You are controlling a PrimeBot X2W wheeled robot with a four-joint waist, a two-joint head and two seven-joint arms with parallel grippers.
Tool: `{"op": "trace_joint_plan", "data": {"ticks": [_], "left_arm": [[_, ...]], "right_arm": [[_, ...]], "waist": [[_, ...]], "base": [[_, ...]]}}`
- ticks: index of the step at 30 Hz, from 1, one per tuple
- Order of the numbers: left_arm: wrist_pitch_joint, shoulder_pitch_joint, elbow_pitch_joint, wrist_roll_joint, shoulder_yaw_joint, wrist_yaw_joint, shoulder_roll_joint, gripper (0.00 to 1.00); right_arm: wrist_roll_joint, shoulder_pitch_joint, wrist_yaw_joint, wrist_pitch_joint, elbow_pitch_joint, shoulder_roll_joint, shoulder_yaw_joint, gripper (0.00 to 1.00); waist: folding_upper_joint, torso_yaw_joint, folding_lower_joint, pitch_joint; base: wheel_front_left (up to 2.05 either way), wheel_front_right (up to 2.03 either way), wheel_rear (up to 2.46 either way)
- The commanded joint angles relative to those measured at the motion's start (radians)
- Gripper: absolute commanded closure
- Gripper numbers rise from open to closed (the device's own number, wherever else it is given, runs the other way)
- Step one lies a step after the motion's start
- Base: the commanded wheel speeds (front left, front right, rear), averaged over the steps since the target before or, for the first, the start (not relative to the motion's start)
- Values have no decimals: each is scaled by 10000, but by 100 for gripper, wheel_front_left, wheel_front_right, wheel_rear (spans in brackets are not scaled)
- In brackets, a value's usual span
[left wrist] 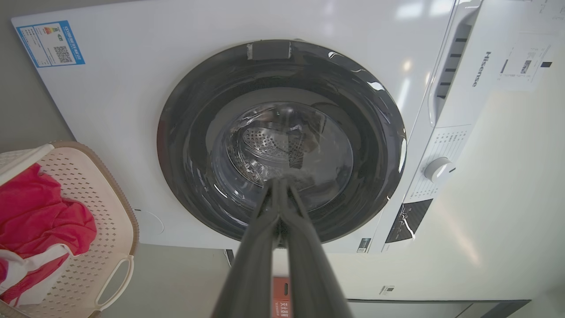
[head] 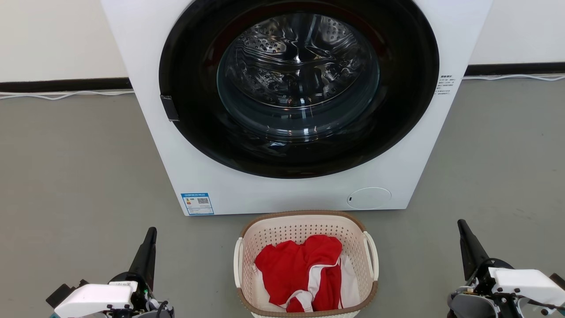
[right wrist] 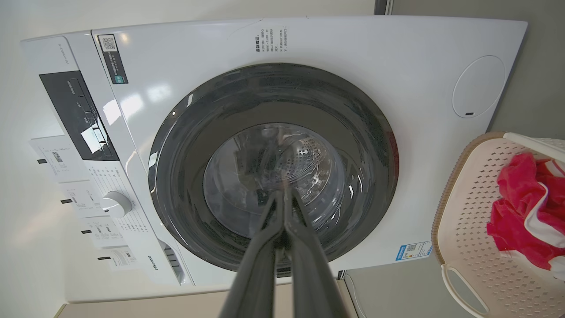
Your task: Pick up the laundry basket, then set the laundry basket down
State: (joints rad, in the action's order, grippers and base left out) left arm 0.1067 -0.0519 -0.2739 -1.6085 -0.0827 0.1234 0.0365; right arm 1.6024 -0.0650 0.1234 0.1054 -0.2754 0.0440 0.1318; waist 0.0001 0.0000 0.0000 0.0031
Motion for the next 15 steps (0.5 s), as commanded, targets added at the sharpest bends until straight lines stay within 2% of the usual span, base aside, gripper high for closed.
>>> {"op": "trace_joint_plan", "data": {"ticks": [1,15], "left_arm": [[62,-560,290,-4,-307,73,137,100],[62,-560,290,-4,-307,73,137,100]], "right_arm": [[66,-429,73,76,307,62,-184,100],[66,-429,73,76,307,62,-184,100]], "waist": [[-1,0,0,0],[-1,0,0,0]], "base": [[0,0,0],[0,0,0]]}}
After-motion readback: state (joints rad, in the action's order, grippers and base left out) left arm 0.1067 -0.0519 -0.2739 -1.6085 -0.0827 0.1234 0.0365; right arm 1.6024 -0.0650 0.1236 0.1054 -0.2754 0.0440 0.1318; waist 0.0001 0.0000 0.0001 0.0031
